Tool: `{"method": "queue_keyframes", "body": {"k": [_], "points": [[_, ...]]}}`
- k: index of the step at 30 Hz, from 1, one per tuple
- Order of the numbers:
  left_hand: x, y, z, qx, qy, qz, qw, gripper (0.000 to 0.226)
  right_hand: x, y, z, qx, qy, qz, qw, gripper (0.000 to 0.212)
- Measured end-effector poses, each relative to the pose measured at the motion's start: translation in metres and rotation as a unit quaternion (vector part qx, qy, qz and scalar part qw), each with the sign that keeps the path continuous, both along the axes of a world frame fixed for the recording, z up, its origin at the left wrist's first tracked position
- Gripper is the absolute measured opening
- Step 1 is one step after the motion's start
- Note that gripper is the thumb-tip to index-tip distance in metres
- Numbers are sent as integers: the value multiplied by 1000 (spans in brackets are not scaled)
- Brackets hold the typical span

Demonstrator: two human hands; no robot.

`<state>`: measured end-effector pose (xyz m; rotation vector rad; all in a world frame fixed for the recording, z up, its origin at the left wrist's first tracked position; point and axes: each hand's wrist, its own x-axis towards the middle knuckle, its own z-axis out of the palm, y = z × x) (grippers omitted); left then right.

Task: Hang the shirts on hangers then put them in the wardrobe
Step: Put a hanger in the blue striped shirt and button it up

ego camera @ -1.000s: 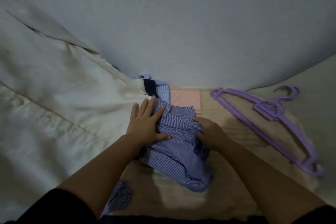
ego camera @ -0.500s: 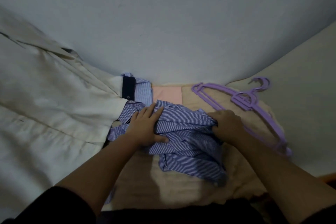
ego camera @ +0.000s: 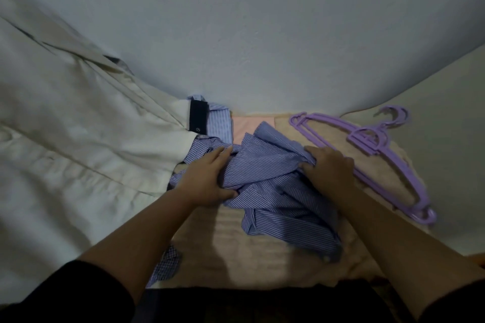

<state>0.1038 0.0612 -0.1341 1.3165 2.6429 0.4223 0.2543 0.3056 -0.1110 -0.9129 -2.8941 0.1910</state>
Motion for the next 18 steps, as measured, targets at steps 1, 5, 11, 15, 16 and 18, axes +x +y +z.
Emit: {"method": "queue_keyframes", "body": {"k": [1,5,11,15,16,18], "points": [[4,0,0,7,16,-11,1000,111,3,-1,2,-8,2,24,1000,51],[24,5,-2,42,40,-65,996,90,25,-17,-3,-13,73,128,989,54],[66,6,-8,47,55,-125,989,80,83,-53,-21,4,88,213,973,46],[88,1,-16,-23,58,-121,991,86,108,-59,-41,101,37,247,963,41],[92,0,-18,-45,64,-114,990,88,108,-57,-40,112,44,231,965,32],[95,-2,-13,-84,90,-90,988,90,105,-51,-32,106,81,165,977,21]]}}
